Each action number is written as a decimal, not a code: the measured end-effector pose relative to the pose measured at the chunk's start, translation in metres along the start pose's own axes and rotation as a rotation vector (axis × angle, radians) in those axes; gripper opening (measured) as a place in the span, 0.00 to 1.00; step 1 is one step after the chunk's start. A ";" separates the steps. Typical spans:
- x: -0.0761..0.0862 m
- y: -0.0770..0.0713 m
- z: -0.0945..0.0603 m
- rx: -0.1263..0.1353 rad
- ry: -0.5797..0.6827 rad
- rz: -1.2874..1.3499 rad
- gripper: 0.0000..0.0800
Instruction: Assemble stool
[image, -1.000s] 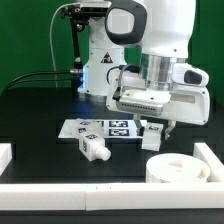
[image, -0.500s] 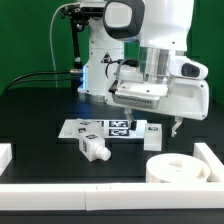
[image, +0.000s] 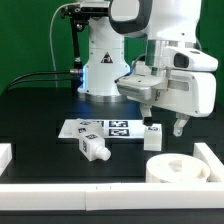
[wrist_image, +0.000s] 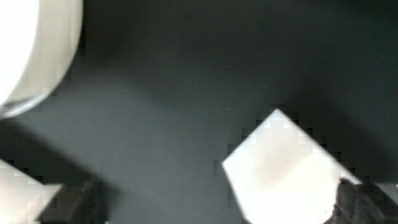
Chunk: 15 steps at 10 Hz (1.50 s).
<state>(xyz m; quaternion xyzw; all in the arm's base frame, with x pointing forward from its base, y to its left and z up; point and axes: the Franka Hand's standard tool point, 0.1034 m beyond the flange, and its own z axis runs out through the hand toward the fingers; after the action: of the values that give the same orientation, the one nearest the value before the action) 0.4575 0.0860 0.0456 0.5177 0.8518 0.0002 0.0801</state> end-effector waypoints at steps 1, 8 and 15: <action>-0.004 -0.003 0.001 0.006 0.003 0.032 0.81; -0.002 -0.005 -0.001 0.023 0.026 0.717 0.81; 0.001 -0.004 0.000 0.097 0.028 1.306 0.81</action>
Offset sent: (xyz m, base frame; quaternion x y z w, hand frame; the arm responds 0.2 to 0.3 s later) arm 0.0000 0.0000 0.0000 0.0000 0.0000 0.1938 0.9810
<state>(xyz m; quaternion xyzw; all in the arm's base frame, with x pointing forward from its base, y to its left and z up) 0.4535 0.0849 0.0454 0.9314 0.3623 0.0170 0.0292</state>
